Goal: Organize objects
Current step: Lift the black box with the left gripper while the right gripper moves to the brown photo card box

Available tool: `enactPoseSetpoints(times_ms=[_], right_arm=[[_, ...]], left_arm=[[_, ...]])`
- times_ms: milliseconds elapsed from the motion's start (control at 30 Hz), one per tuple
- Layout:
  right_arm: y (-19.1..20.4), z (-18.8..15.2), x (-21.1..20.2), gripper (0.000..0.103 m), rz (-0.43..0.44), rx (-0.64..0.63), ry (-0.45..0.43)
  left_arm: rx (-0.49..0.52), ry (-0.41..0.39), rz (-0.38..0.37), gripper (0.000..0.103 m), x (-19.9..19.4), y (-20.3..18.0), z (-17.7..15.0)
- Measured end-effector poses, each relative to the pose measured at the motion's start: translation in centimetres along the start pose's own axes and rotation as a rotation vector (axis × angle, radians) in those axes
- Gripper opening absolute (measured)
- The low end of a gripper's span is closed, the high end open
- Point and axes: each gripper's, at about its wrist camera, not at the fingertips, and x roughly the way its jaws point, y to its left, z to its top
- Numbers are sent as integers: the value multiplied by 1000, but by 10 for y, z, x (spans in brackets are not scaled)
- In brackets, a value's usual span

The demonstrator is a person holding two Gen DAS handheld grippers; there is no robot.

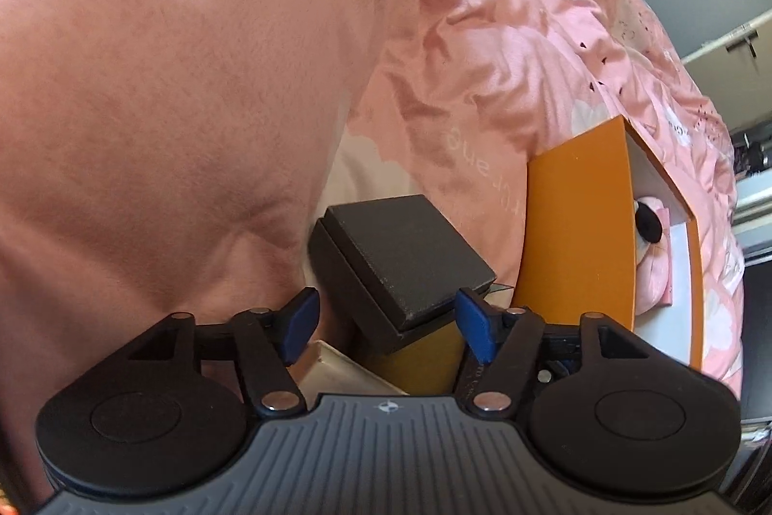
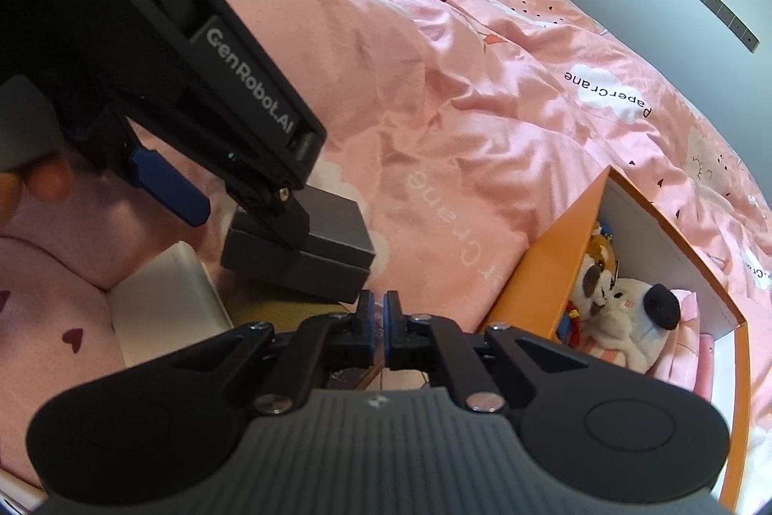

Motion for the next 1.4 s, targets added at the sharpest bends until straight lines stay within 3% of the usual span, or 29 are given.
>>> enactPoseSetpoints(times_ms=[100,267,433,533,600,633,833,867,933,1033,1100,1200,1233,1267,1333,1400], right_arm=[[-3,0,1,3,2,5,1],[-4,-1,0,4,11,0,8],[-9,-2,-2,3,19,-16,17],[-17,1,-5,3,50,1,25],[-26,3,-7,5,72,36,40],[-32,5,-8,6,91,59,51],[-54,15,-8,9,243,188,133],[-56,17,-7,14,259,214,152],[-59,21,-6,26,294,273,195],[-55,27,-2,30,310,333,238],[-51,30,1,32,289,361,256],[-49,35,2,32,248,367,230],[-48,38,2,32,234,350,213],[-48,41,3,31,214,329,200],[-46,48,8,25,180,291,187],[-46,53,14,21,163,245,185]], left_arm=[[-93,47,-49,78,13,9,2],[-262,55,-158,78,28,30,-1],[-298,27,-197,62,25,32,1],[-292,18,-192,57,24,28,2],[-238,10,-178,44,18,21,3],[-196,1,-169,31,14,16,2],[90,-61,-44,25,-12,-14,5],[133,-53,-30,2,-14,-17,5],[255,-61,20,0,-23,-28,1],[404,-61,92,0,-32,-40,-8],[410,-52,87,0,-37,-37,-9],[290,-40,22,9,-40,-21,2],[253,-51,20,19,-41,-17,6],[226,-62,18,37,-40,-15,9],[122,-68,2,53,-35,-6,16],[57,-52,-52,55,-32,0,22]])
